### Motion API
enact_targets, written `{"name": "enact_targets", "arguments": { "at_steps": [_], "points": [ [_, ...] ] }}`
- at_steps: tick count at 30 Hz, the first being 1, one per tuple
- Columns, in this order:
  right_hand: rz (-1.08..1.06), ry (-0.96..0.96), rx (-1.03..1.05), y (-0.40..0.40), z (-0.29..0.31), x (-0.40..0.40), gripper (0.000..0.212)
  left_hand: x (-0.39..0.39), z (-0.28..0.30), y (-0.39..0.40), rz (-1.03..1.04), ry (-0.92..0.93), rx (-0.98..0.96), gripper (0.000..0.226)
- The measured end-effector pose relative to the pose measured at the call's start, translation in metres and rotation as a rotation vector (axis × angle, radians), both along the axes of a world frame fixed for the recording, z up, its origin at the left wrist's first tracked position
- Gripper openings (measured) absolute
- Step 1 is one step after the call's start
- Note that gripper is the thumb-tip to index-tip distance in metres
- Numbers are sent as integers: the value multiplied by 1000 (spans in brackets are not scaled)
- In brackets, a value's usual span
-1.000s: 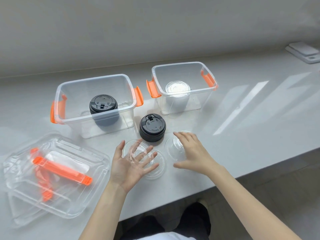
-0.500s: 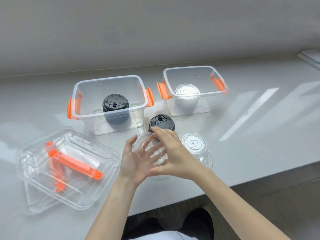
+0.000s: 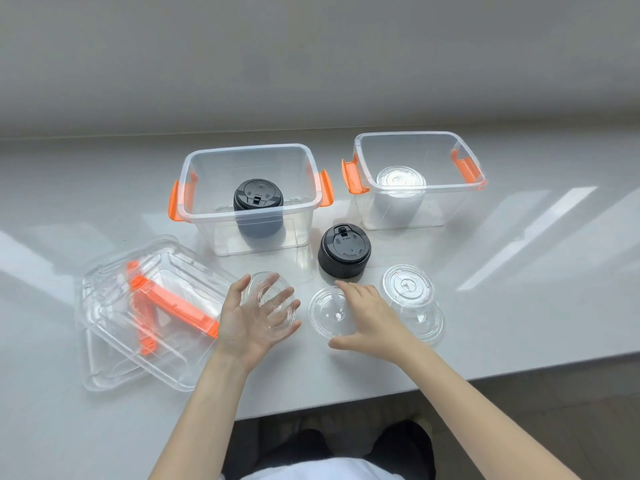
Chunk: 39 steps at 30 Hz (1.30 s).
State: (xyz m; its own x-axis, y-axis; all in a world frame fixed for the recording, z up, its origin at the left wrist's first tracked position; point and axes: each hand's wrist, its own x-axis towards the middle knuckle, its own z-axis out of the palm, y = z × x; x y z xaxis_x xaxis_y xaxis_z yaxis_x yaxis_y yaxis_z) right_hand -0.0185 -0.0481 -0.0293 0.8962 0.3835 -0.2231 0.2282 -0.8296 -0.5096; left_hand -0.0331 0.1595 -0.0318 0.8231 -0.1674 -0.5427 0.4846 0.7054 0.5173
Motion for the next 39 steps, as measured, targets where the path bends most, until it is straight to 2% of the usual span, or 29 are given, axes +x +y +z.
{"name": "enact_targets", "arguments": {
  "at_steps": [4, 7, 10, 16, 19, 22, 24, 26, 29, 34, 39],
  "points": [
    [-65, -98, 201, -4, 28, 3, 95, 4, 1, -4, -8, 2, 11, 41],
    [-26, -153, 309, 2, 48, 4, 92, 8, 6, -21, -69, 11, -51, 44],
    [14, -149, 311, 7, 55, 2, 91, 13, 13, -42, -151, -6, -111, 51],
    [-1, -90, 300, -8, 53, -1, 98, 18, 13, -67, -211, -19, -208, 48],
    [-100, -51, 322, -33, 52, 4, 95, 17, 9, -68, -208, 7, -220, 50],
    [-227, -117, 120, -65, 40, 6, 93, 18, 4, -68, -209, -2, -204, 50],
    [-280, -96, -74, -79, 26, 2, 99, 19, 2, -69, -205, -2, -192, 49],
    [-308, -45, -170, -86, 11, -5, 104, 20, 0, -72, -204, 6, -182, 49],
    [-345, -32, -213, -90, -4, -10, 108, 19, -4, -79, -217, 29, -165, 50],
    [-386, -66, -198, -92, -15, -12, 101, 16, -9, -88, -234, 53, -164, 48],
    [-469, -112, -155, -89, -15, 1, 75, 14, -9, -93, -243, 64, -161, 49]
  ]
}}
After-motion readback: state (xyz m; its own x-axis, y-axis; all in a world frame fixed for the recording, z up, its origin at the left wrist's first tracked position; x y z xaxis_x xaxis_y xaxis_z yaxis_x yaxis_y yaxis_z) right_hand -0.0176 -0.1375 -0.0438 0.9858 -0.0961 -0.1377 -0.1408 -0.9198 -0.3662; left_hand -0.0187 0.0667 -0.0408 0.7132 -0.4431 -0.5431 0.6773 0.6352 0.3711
